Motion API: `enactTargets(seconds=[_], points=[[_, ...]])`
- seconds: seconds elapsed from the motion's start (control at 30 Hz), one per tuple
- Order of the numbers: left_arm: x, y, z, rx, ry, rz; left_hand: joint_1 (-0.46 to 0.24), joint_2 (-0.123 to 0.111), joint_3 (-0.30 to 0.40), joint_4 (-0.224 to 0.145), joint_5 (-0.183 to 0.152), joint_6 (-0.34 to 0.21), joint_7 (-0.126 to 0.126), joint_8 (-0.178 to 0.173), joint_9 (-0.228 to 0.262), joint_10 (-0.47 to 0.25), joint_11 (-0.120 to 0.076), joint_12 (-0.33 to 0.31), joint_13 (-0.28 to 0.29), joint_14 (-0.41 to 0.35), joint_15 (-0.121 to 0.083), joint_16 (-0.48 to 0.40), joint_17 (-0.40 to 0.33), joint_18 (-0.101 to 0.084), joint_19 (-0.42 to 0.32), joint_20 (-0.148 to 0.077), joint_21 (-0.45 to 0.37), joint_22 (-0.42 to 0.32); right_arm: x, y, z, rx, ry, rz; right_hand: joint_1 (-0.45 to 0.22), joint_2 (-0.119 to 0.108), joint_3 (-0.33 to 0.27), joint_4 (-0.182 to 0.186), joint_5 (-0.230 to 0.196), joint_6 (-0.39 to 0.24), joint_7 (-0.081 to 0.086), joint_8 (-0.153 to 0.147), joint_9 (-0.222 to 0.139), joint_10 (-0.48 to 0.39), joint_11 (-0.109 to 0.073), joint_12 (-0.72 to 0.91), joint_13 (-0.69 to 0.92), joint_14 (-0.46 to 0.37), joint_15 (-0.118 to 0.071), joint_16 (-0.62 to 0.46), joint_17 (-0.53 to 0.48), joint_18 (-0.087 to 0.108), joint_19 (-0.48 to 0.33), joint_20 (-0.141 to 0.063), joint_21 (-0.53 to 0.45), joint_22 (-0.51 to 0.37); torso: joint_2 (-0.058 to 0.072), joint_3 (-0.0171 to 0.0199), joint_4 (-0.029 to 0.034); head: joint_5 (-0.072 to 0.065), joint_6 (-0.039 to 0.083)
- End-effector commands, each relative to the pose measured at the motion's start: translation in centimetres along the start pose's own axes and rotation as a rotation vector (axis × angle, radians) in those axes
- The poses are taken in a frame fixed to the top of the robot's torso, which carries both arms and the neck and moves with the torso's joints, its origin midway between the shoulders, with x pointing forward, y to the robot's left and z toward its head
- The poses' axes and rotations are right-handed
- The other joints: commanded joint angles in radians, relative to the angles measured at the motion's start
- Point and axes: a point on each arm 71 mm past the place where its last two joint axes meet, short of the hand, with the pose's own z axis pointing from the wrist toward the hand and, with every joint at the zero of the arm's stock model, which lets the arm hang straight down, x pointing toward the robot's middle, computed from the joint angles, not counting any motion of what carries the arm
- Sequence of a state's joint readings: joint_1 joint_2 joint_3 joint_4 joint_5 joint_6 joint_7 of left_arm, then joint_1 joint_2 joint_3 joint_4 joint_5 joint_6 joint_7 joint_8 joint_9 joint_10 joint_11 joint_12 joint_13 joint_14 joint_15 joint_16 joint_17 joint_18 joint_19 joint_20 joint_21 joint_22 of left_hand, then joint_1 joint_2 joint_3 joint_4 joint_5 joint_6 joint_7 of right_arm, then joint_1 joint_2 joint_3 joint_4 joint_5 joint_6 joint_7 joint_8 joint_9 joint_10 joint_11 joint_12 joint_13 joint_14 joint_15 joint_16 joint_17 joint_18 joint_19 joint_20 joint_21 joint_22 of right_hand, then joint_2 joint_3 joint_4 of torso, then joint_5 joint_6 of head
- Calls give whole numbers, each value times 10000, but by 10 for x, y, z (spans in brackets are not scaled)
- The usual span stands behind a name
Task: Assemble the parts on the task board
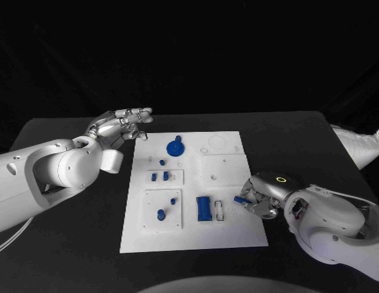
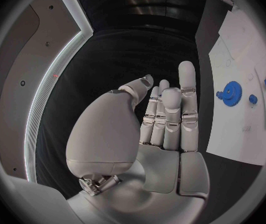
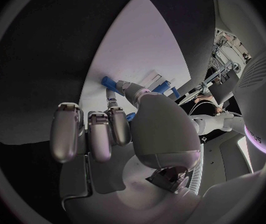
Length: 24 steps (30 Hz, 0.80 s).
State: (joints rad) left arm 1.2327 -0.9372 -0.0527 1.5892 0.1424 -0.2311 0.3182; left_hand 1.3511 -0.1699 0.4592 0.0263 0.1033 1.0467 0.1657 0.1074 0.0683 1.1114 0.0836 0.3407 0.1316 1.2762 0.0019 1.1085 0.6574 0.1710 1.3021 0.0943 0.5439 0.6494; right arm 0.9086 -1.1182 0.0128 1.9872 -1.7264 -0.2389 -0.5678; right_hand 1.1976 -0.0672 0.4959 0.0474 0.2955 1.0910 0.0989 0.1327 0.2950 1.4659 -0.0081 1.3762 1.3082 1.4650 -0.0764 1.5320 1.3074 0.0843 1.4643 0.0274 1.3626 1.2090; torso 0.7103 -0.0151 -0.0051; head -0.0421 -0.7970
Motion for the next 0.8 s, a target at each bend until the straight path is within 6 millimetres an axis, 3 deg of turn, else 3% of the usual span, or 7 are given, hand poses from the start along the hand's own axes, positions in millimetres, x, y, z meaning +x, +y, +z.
enactTargets(seconds=[0.03, 0.53, 0.8], points=[[3, 0, 0, 53, 193, -79, 5, 73, -49, -1, 35, -55, -14, 67, 4, -73, 24, 15, 15, -93, -8, -40, -15, 105, -7, 31, -28, -12, 2, -1, -3, 356, 345, 1286, -179, -41, -37, 133, -46, 379, -240, 46, 77, 343, 12, 79, 1448, 945, 4, 54, 2085, -141, 74, -13, 50, 28, 10, 1, -9, 3, -18], [5, 0, 0, 46, 243, -93, 5, 73, -49, -1, 35, -55, -14, 67, 4, -73, 24, 15, 15, -93, -8, -40, -15, 105, -7, 31, -28, -12, 7, 5, -3, 921, 1198, 4003, -667, -266, -429, 366, 206, 563, -302, 48, 119, 427, -33, 228, 1553, 953, -35, 76, 2120, -155, 104, -52, 97, 103, 9, -3, -12, -13, -54], [6, 0, 0, 39, 260, -98, 5, 73, -49, -1, 35, -55, -14, 67, 4, -73, 24, 15, 15, -93, -8, -40, -15, 105, -7, 31, -28, -12, 10, 10, 1, 1056, 1434, 4480, -959, -256, -989, 592, 744, 750, -385, 84, 167, 531, -102, 466, 1715, 960, -95, 97, 2151, -165, 130, -105, 136, 169, 19, 5, -8, 33, -42]])
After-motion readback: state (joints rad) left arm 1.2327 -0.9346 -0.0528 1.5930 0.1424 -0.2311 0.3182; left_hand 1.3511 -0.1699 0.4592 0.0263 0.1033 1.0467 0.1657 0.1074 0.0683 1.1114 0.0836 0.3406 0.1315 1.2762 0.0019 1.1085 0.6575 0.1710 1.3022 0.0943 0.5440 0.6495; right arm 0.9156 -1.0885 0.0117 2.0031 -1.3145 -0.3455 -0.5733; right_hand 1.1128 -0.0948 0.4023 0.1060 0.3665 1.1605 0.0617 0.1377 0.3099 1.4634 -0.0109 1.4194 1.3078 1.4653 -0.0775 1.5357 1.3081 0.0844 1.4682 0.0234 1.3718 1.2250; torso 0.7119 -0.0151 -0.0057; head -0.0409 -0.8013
